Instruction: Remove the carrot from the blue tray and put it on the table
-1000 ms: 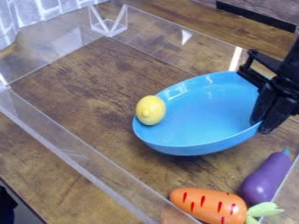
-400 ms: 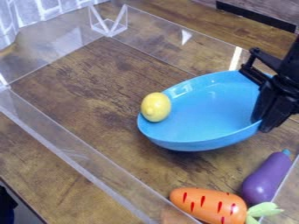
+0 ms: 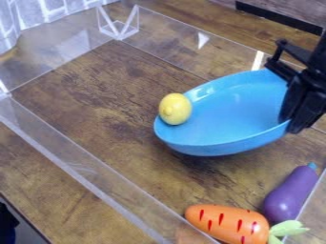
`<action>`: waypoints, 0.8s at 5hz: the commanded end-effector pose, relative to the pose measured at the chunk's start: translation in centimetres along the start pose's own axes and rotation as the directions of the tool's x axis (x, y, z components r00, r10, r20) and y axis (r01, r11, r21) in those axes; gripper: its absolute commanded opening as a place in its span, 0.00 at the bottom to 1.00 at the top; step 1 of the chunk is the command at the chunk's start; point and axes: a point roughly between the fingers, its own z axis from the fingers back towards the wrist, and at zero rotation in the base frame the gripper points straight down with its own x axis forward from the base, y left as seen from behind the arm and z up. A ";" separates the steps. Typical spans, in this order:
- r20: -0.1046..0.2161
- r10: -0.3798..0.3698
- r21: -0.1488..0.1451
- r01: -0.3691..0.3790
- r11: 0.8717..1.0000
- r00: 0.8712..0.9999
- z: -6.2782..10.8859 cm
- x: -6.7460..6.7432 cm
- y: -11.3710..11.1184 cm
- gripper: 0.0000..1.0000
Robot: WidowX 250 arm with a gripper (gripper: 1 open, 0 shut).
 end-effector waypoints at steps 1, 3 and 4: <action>0.099 0.057 -0.036 -0.053 0.998 0.993 3.5 0.2 1.3 0.00; 0.096 0.059 -0.045 -0.055 0.997 0.994 3.4 -0.1 1.9 0.00; 0.089 0.070 -0.047 -0.066 0.997 0.994 3.0 -0.6 2.3 0.00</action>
